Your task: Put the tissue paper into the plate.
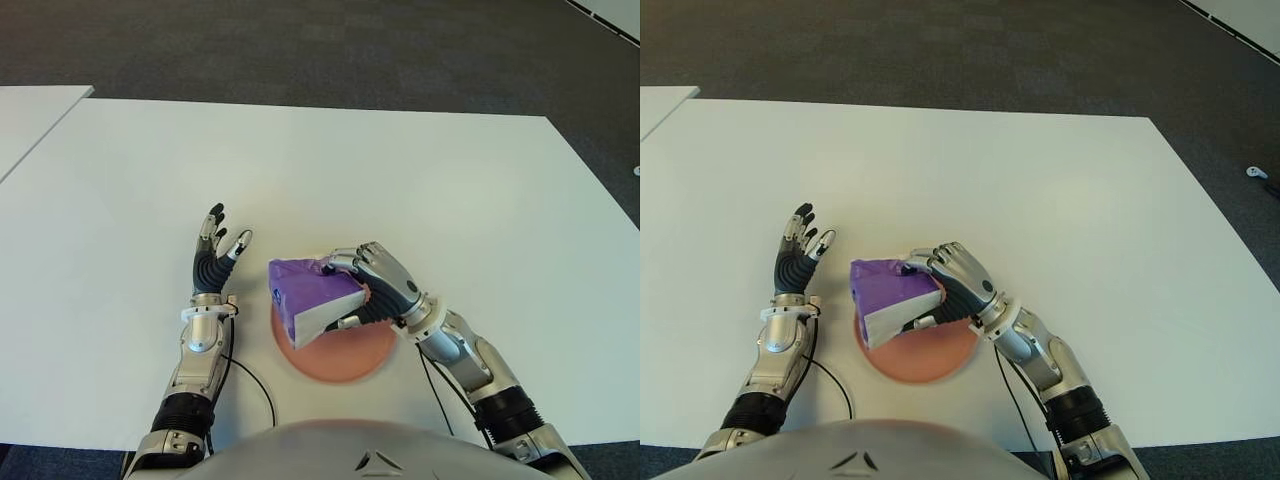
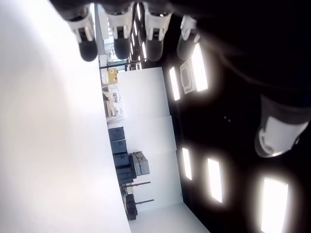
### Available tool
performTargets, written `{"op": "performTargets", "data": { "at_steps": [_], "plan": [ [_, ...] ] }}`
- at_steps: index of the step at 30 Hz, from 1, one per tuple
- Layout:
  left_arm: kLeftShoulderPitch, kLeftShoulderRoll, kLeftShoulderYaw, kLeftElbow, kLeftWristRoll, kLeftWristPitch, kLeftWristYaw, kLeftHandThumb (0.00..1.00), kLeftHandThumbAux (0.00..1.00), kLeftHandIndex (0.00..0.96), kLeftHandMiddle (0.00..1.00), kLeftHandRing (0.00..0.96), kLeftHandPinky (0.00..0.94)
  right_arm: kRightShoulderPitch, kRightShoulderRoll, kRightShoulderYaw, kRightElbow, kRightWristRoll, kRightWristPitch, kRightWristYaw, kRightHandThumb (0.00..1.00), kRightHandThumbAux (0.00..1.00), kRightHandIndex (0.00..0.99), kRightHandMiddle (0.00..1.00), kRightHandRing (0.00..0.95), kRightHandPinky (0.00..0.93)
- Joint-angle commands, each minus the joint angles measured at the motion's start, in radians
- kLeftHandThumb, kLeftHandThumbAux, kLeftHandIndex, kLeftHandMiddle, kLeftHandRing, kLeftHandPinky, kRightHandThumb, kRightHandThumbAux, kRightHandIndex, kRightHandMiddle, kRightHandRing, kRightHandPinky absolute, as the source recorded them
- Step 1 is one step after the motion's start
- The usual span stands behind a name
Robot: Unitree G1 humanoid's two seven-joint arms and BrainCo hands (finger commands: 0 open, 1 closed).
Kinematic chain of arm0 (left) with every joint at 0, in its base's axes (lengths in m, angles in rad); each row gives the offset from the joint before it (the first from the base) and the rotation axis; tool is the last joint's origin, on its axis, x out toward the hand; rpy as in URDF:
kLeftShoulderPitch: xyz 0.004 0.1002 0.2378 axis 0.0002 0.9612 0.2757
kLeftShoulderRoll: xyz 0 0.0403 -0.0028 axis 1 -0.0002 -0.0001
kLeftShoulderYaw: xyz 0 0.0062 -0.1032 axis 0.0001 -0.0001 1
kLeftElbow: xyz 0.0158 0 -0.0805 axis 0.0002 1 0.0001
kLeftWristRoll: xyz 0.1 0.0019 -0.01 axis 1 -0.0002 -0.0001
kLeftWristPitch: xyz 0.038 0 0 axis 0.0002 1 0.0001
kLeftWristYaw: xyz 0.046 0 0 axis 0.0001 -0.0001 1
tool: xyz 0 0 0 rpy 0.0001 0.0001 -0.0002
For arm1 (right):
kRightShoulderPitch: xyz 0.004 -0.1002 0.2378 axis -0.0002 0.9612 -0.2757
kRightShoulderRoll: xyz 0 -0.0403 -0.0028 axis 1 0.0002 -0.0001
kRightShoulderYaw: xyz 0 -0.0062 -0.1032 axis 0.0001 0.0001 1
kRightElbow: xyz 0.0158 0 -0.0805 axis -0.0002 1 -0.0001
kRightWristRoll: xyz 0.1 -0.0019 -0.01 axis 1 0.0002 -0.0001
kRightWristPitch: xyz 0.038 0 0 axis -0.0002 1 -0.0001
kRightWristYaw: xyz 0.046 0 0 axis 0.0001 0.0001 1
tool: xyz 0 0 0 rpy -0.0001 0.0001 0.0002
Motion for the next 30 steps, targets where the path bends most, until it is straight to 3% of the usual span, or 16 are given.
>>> {"op": "performTargets", "data": {
  "at_steps": [1, 9, 13, 15, 20, 23, 30],
  "plan": [
    [0.061, 0.002, -0.008, 0.070, 0.016, 0.002, -0.016, 0.000, 0.475, 0.000, 0.000, 0.000, 0.000, 0.001, 0.013, 0.014, 0.016, -0.009, 0.034, 0.009, 0.716, 0.716, 0.440, 0.839, 0.834, 0.830],
    [0.063, 0.004, -0.009, 0.068, 0.016, 0.007, -0.018, 0.000, 0.480, 0.000, 0.000, 0.000, 0.000, 0.008, 0.011, 0.030, 0.022, 0.029, 0.035, 0.025, 0.709, 0.716, 0.439, 0.805, 0.802, 0.755],
    [0.066, 0.005, -0.008, 0.065, 0.014, 0.009, -0.020, 0.000, 0.480, 0.000, 0.000, 0.000, 0.000, 0.009, -0.015, 0.040, 0.003, 0.028, 0.048, 0.072, 0.687, 0.716, 0.428, 0.637, 0.628, 0.580],
    [0.066, 0.005, -0.007, 0.065, 0.012, 0.010, -0.021, 0.000, 0.478, 0.000, 0.000, 0.000, 0.000, 0.010, -0.032, 0.042, -0.012, 0.016, 0.064, 0.100, 0.433, 0.596, 0.330, 0.426, 0.396, 0.375],
    [0.068, 0.000, -0.004, 0.058, 0.006, 0.020, -0.019, 0.000, 0.477, 0.000, 0.000, 0.000, 0.000, 0.009, -0.069, 0.049, -0.046, -0.033, 0.089, 0.154, 0.213, 0.499, 0.161, 0.187, 0.152, 0.129],
    [0.069, -0.001, -0.004, 0.053, 0.007, 0.026, -0.018, 0.000, 0.474, 0.000, 0.000, 0.000, 0.000, 0.012, -0.084, 0.052, -0.066, -0.058, 0.109, 0.175, 0.145, 0.470, 0.079, 0.095, 0.064, 0.043],
    [0.069, 0.002, -0.003, 0.048, 0.009, 0.037, -0.017, 0.000, 0.475, 0.000, 0.000, 0.000, 0.000, 0.017, -0.095, 0.056, -0.088, -0.073, 0.137, 0.199, 0.095, 0.438, 0.006, 0.009, 0.004, 0.002]
  ]
}}
